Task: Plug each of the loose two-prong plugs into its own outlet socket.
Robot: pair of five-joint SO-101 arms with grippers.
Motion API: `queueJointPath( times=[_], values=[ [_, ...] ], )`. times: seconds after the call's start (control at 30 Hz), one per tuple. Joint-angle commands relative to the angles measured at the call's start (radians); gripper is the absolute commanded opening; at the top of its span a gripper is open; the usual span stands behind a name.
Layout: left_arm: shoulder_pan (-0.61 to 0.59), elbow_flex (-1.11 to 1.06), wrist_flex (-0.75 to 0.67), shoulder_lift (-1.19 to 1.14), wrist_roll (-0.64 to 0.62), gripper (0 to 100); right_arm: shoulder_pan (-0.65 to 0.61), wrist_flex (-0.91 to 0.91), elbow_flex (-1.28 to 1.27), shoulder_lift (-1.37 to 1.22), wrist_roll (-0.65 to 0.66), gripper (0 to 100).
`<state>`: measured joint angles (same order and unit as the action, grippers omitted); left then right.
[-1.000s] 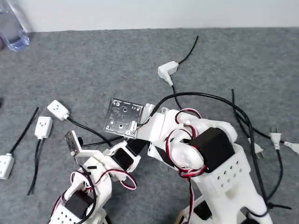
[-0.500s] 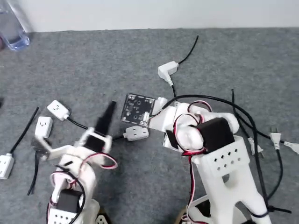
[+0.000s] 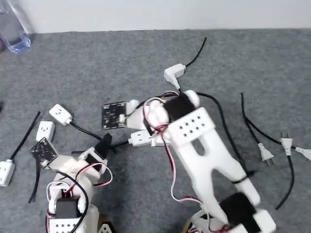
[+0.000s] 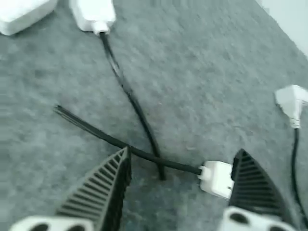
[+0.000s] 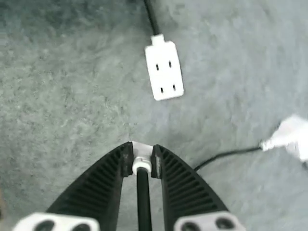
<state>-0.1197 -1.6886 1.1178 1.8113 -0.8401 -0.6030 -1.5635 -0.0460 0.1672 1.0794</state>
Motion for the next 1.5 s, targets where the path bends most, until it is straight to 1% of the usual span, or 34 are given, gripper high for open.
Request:
queueJointPath(
  times=[0.0, 0.23, 0.47, 0.63, 0.8, 0.93, 1.07, 1.23, 1.47],
  values=[
    [-0.044, 0.005, 0.002, 0.009, 0.015, 32, -0.012, 0.001, 0.069, -0.068, 0.063, 0.8],
    [-0.051, 0.005, 0.003, 0.009, 0.015, 32, -0.010, 0.093, 0.069, -0.216, 0.175, 0.8],
    [-0.051, 0.005, 0.003, 0.009, 0.015, 32, -0.012, 0.171, 0.075, -0.248, 0.252, 0.8],
    [-0.051, 0.005, 0.003, 0.009, 0.015, 32, -0.030, 0.168, 0.153, -0.289, 0.256, 0.8],
    [-0.049, 0.005, 0.003, 0.009, 0.015, 32, -0.067, 0.170, 0.218, -0.383, 0.256, 0.8],
    [-0.049, 0.005, 0.003, 0.009, 0.015, 32, -0.070, 0.168, 0.272, -0.444, 0.270, 0.8],
    [-0.049, 0.005, 0.003, 0.009, 0.015, 32, -0.067, 0.168, 0.278, -0.460, 0.278, 0.8],
    [-0.049, 0.005, 0.003, 0.009, 0.015, 32, -0.064, 0.154, 0.278, -0.469, 0.327, 0.8],
    [-0.049, 0.005, 0.003, 0.009, 0.015, 32, -0.053, 0.160, 0.273, -0.472, 0.333, 0.9]
  ],
)
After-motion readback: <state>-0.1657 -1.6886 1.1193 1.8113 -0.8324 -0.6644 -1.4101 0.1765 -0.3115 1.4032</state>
